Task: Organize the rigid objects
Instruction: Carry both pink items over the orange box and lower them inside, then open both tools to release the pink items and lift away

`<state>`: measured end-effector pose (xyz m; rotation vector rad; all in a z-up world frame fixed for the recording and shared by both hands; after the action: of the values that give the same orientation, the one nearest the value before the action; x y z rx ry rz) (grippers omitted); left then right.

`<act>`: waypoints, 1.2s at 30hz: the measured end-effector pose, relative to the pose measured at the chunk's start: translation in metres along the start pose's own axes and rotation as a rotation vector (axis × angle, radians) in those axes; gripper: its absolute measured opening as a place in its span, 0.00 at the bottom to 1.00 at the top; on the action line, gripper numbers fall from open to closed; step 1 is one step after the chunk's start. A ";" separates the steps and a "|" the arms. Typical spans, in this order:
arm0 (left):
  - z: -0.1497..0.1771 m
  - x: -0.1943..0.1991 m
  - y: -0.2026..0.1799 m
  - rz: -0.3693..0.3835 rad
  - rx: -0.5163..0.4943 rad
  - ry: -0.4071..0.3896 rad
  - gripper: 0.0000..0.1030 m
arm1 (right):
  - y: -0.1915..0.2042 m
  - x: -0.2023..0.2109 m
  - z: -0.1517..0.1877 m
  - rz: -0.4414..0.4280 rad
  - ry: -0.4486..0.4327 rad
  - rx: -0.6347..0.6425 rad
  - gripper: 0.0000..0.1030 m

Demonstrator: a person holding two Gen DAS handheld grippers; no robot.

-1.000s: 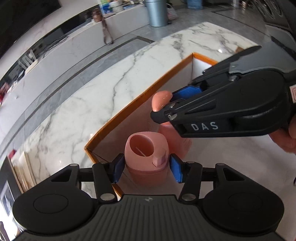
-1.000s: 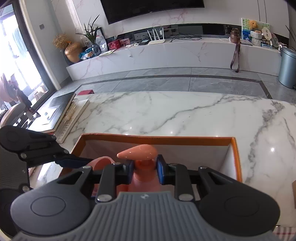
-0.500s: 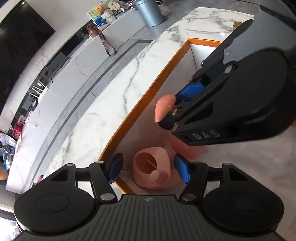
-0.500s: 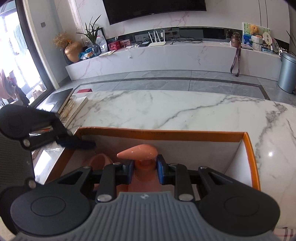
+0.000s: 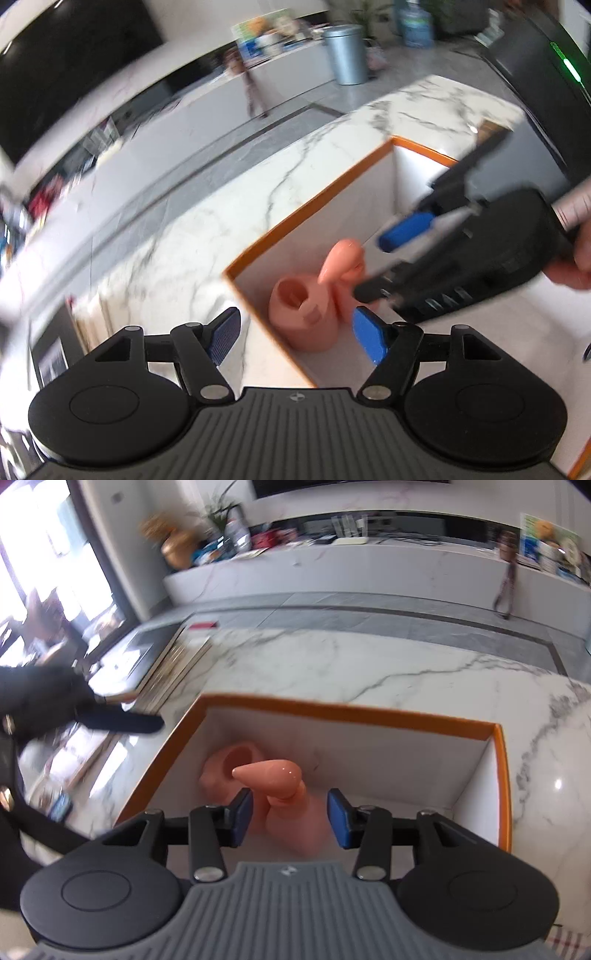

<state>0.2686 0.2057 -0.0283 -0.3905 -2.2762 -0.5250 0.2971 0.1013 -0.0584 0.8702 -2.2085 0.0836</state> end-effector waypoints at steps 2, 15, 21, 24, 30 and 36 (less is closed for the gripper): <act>0.004 -0.002 0.012 0.022 0.106 0.028 0.76 | 0.006 -0.003 0.005 0.008 0.037 0.042 0.54; 0.025 -0.013 0.033 0.137 0.383 0.076 0.31 | 0.009 -0.046 0.015 0.105 0.153 0.139 0.27; 0.027 -0.013 0.035 0.145 0.408 0.079 0.31 | 0.003 -0.054 0.006 0.125 0.127 0.110 0.28; 0.028 -0.012 0.036 0.146 0.424 0.074 0.31 | 0.006 -0.058 0.007 0.137 0.112 0.119 0.28; 0.030 -0.010 0.037 0.143 0.452 0.071 0.27 | 0.005 -0.054 0.008 0.122 0.119 0.094 0.29; 0.028 -0.010 0.038 0.138 0.454 0.079 0.24 | 0.014 -0.048 0.014 -0.009 0.163 -0.007 0.23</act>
<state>0.2742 0.2513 -0.0441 -0.2879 -2.1900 0.0514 0.3032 0.1345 -0.0973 0.8391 -2.0517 0.1380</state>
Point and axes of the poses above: each gripper's, at about its wrist camera, not at the fingertips, and x roughly against the way its jaws point, y to its left, z to its underside, the point moved 1 cm from there along -x, roughly the way its jaws point, and after that the axes turned 6 degrees about -y, right-handed, at the moved point
